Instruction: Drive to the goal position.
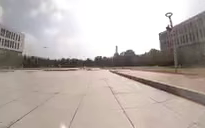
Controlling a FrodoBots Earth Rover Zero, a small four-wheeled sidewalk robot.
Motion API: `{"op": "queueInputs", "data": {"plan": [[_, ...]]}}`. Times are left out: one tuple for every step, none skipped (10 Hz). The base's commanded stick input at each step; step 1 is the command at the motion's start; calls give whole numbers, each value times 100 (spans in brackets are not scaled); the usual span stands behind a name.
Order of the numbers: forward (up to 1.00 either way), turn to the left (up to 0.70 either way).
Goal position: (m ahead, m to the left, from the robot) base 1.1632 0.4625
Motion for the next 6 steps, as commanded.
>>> {"op": "queueInputs", "data": {"plan": [[70, 3], [70, 3], [70, 3], [70, 3], [70, 3], [70, 3]]}}
